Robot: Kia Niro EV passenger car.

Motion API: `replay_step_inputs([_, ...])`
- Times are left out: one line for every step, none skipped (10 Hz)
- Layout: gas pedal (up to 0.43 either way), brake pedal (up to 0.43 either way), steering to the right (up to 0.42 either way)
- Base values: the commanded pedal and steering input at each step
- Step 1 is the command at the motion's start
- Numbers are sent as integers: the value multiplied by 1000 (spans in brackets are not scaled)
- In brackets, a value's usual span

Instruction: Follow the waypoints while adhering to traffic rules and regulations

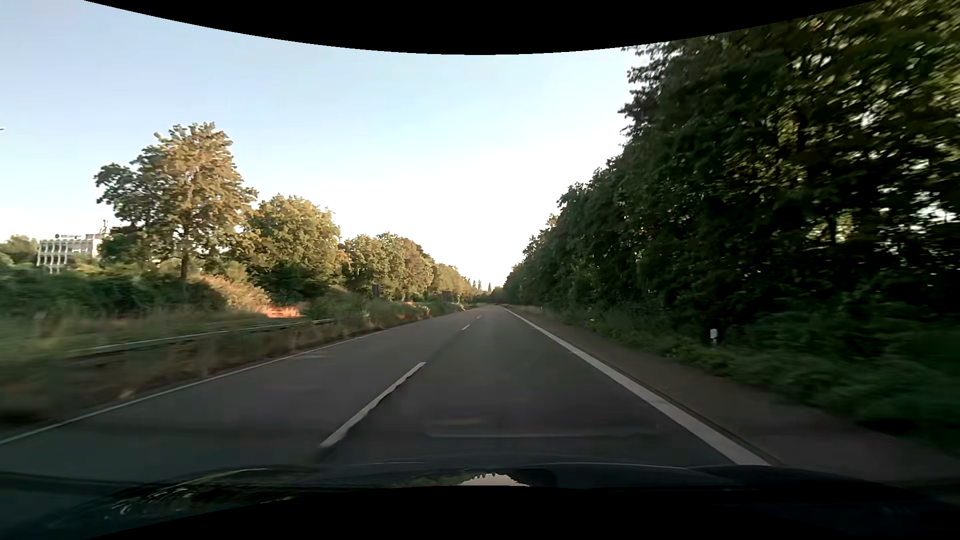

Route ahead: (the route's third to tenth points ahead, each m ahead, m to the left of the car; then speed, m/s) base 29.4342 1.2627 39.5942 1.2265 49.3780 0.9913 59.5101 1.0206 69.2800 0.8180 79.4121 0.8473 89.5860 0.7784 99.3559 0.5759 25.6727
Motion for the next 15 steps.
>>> replay_step_inputs([260,0,4])
replay_step_inputs([260,0,4])
replay_step_inputs([260,0,4])
replay_step_inputs([260,0,3])
replay_step_inputs([260,0,3])
replay_step_inputs([260,0,3])
replay_step_inputs([260,0,3])
replay_step_inputs([260,0,3])
replay_step_inputs([260,0,3])
replay_step_inputs([260,0,3])
replay_step_inputs([260,0,3])
replay_step_inputs([260,0,3])
replay_step_inputs([260,0,3])
replay_step_inputs([260,0,3])
replay_step_inputs([260,0,3])
